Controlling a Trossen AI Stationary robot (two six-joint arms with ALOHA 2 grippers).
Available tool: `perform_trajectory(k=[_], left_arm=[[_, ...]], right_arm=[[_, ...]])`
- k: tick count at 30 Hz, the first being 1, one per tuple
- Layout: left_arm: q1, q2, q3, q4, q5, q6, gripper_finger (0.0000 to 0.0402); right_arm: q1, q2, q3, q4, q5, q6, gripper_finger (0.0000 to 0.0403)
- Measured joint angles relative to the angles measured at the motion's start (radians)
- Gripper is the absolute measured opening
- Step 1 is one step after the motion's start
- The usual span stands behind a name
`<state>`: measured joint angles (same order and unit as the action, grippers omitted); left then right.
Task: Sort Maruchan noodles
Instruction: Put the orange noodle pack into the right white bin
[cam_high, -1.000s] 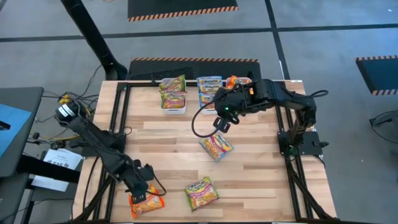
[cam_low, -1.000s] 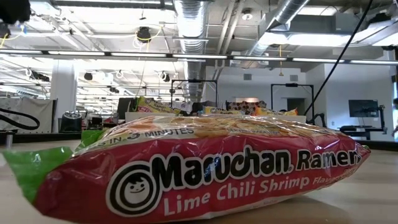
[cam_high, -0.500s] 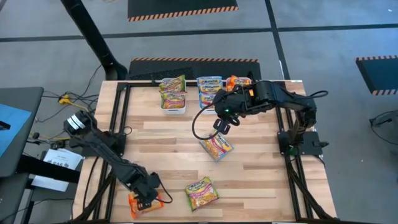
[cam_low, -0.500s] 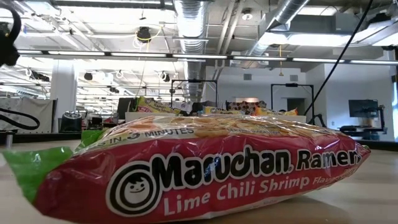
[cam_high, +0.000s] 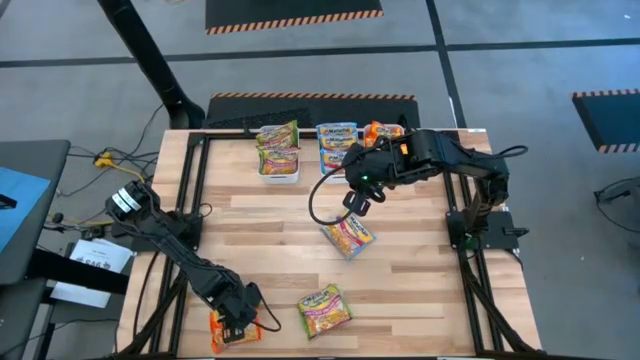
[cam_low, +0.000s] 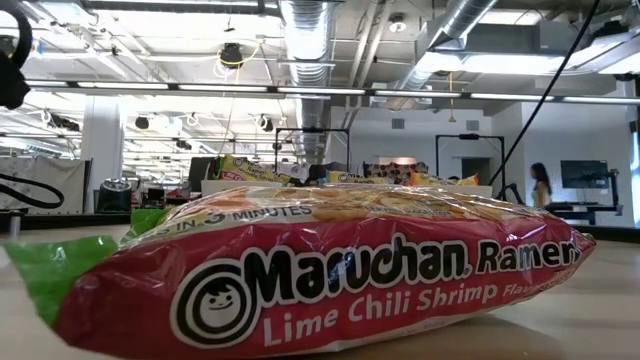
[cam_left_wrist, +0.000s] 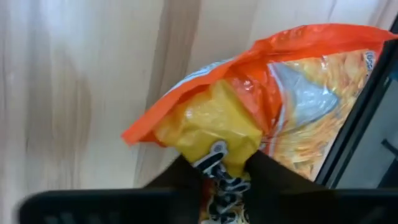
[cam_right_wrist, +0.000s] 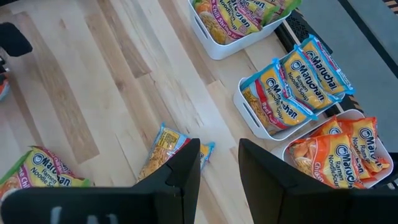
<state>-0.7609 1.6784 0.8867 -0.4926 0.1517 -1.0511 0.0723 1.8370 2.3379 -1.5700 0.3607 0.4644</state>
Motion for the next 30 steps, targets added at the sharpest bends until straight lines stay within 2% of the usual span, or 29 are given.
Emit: perform_trajectory(k=[2,4,10,15,19,26,30], left_arm=[[0.014,0.000,0.000,0.006,0.023,0.039,0.0027],[0.029,0.000,-0.001,0.022,0.033,0.079,0.0015],[0.102,0.003,0.037,0.018,0.041,0.235,0.0015],[0.185,-0.016,0.083,-0.102,0.031,0.383,0.0010],[0.261,-0.080,0.110,-0.178,0.009,0.467,0.0009],[0.399,-0.233,0.119,-0.193,-0.024,0.540,0.0009],[0.470,-0.313,0.119,-0.204,-0.080,0.573,0.0010]], right_arm=[[0.000,0.000,0.000,0.000,0.000,0.000,0.0134],[0.000,0.000,0.000,0.000,0.000,-0.001,0.0134],[-0.007,0.000,0.000,-0.001,0.000,-0.003,0.0134],[-0.017,0.000,0.000,-0.001,-0.002,-0.038,0.0134],[-0.032,-0.012,-0.001,-0.001,-0.037,-0.055,0.0134],[-0.065,-0.039,0.000,-0.001,-0.047,-0.085,0.0134],[-0.081,-0.040,0.000,-0.001,-0.047,-0.138,0.0134]])
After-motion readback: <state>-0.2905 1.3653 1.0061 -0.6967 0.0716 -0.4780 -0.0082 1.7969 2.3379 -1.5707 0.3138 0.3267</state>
